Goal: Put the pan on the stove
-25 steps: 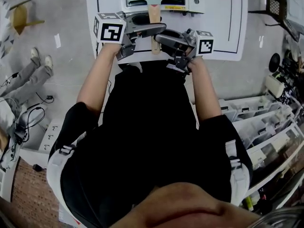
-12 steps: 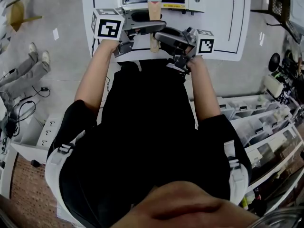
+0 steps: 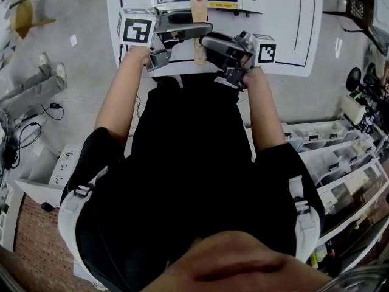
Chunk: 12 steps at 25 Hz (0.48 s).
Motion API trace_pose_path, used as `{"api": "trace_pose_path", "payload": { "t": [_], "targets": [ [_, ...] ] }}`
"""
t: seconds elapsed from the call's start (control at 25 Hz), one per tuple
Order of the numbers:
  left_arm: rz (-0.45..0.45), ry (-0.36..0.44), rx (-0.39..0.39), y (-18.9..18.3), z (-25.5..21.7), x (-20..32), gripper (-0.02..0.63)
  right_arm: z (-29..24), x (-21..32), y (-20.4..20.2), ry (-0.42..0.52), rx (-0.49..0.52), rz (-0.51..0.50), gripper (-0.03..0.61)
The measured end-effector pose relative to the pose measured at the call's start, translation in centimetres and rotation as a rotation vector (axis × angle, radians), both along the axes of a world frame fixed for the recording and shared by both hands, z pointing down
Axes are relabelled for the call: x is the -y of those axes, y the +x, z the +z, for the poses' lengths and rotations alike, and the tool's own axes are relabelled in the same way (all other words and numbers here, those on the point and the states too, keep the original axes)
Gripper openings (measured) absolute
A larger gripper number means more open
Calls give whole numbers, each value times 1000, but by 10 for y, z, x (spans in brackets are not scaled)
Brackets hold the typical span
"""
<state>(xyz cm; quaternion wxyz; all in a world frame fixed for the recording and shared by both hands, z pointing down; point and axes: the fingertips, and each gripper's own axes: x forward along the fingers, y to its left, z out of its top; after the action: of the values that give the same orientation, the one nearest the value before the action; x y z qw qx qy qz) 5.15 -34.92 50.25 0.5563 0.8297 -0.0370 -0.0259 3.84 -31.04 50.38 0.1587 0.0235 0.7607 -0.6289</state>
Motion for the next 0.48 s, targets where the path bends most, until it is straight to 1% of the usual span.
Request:
{"api": "trace_pose_path", "payload": {
  "t": [0.12, 0.24, 0.32, 0.36, 0.4, 0.48],
  "targets": [
    [-12, 18, 15, -10, 1, 2, 249, 3, 4, 7, -30, -1, 14, 178],
    [-18, 25, 69, -30, 7, 2, 250, 14, 11, 19, -23, -46, 56, 179],
    [-37, 39, 104, -49, 10, 3, 250, 17, 23, 35, 36, -93, 143, 173],
    [-55, 59, 127, -60, 11, 4, 250, 16, 29, 46, 86, -134, 207, 152],
    [-82, 92, 158, -71, 10, 5, 249, 14, 34, 57, 140, -192, 277, 124],
    [-175, 198, 238, -94, 3, 10, 242, 8, 39, 79, 247, -349, 416, 82]
  ]
}}
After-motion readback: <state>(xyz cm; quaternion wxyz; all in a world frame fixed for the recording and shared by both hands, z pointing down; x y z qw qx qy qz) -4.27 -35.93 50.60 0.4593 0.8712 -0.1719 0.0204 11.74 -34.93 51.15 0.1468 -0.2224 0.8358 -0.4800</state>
